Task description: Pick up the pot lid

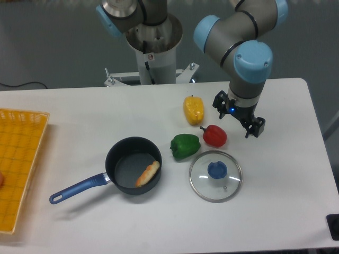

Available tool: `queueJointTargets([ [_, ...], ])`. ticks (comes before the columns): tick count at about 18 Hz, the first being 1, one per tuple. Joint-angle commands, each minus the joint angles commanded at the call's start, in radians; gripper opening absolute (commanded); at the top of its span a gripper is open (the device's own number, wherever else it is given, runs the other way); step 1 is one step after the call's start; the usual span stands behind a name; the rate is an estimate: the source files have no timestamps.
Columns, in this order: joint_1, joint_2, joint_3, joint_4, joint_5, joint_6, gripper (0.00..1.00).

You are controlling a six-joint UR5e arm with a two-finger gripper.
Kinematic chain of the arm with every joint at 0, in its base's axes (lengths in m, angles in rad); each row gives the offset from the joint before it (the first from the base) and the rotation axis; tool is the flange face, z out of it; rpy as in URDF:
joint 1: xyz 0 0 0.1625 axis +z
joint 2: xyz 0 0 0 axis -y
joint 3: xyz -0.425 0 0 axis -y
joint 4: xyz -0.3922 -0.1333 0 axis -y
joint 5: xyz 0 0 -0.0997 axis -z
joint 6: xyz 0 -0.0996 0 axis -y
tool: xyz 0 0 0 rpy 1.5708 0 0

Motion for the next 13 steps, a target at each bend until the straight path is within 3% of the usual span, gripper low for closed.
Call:
queueJointTargets([
  [8,0.0,-0.003,0.002,0.012,-0.029,-0.02,1.0],
  [13,-0.006,-0.029,0.002,0.057,-0.028,-0.239,1.0],
])
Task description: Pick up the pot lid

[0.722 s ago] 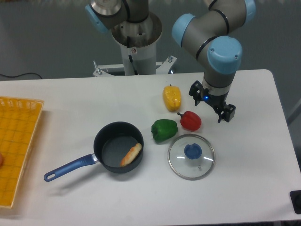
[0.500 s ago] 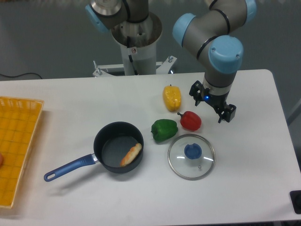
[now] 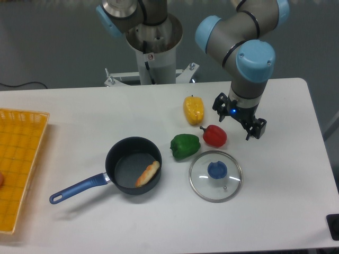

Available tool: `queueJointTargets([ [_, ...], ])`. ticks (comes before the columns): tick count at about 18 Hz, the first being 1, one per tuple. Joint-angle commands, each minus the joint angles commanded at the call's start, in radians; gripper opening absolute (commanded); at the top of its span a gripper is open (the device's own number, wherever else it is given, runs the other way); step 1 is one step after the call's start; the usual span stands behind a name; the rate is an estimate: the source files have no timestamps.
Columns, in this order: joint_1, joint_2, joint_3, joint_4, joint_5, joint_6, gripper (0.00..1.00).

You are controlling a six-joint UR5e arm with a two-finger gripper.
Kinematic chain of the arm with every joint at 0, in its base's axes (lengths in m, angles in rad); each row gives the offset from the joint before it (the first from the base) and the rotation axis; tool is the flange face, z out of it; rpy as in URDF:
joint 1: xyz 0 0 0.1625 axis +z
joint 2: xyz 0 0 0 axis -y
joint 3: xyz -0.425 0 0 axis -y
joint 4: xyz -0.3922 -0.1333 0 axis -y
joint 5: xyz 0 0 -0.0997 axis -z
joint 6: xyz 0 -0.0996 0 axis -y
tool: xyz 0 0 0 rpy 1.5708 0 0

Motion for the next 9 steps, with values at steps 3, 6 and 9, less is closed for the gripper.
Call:
queueJointTargets([
  [3,-0.008,-0.021,-0.003,0.038,0.0,-0.182,1.0],
  [6,-0.028,-0.069,-0.003,0.104,0.0,-0.382,1.0],
  [9,-0.046,-0.087,-0.003,0.107,0.002,-0.419,1.0],
])
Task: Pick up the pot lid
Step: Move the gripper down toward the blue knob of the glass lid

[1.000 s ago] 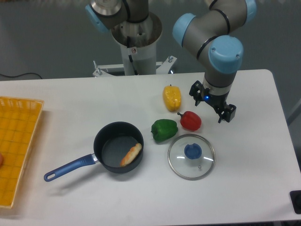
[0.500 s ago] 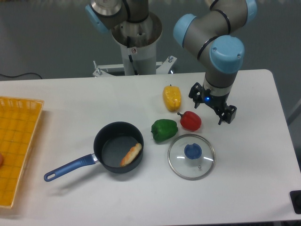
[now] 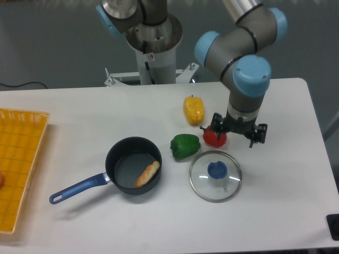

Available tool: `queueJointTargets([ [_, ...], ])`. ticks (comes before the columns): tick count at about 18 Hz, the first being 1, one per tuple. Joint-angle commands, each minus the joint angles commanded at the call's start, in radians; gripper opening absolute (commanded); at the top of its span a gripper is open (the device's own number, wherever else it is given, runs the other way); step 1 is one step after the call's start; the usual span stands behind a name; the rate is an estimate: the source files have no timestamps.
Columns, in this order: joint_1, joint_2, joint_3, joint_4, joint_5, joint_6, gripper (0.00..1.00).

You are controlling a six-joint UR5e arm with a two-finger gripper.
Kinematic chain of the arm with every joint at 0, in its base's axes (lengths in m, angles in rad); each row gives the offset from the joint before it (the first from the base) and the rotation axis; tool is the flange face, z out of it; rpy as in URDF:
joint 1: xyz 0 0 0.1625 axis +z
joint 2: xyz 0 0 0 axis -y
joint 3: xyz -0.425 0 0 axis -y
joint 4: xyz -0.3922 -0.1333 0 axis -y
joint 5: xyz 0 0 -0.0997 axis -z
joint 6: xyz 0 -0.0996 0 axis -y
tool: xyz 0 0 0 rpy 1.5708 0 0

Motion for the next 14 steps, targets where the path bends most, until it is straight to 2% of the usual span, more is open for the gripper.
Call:
queueJointTargets([
  [3,0.003,-0.018,0.012,0.0,-0.021,-0.109,1.0],
  [9,0.002,-0.049,0.028,0.0,-0.066,-0.23,1.0],
  [11,-0.005,-0.072,0.043,0.0,-0.061,-0.313,1.0],
  [14,-0.023,-0.08,0.044,0.003,-0.06,-0.361,1.0],
])
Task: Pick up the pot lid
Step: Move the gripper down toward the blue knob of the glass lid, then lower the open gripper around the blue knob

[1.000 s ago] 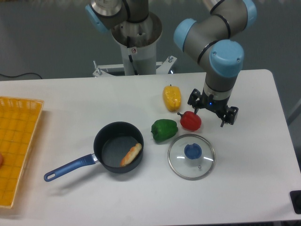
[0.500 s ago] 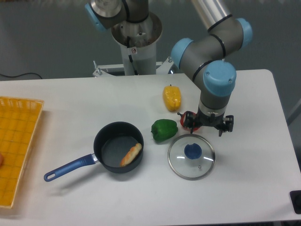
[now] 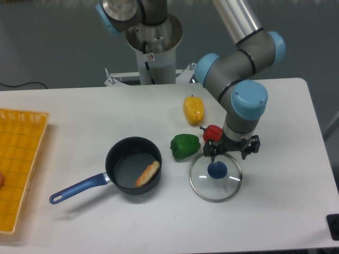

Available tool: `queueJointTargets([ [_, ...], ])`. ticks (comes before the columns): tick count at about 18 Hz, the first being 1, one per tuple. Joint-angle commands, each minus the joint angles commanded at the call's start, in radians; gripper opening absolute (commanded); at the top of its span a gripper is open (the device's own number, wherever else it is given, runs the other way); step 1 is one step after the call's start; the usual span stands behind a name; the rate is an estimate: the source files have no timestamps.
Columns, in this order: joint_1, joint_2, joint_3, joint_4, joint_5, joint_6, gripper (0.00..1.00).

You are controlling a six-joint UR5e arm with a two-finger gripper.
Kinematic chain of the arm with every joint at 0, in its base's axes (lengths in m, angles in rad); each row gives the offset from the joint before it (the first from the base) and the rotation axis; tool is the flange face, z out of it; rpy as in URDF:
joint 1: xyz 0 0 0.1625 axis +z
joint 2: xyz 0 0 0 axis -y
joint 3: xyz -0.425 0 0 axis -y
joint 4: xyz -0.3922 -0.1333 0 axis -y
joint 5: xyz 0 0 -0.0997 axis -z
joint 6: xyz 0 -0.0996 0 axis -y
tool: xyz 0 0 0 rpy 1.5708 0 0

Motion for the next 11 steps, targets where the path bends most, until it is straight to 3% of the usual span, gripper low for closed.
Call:
queueJointTargets([
  [11,-0.014,-0.012,-0.012,0.024,0.006,-0.063,1.0],
])
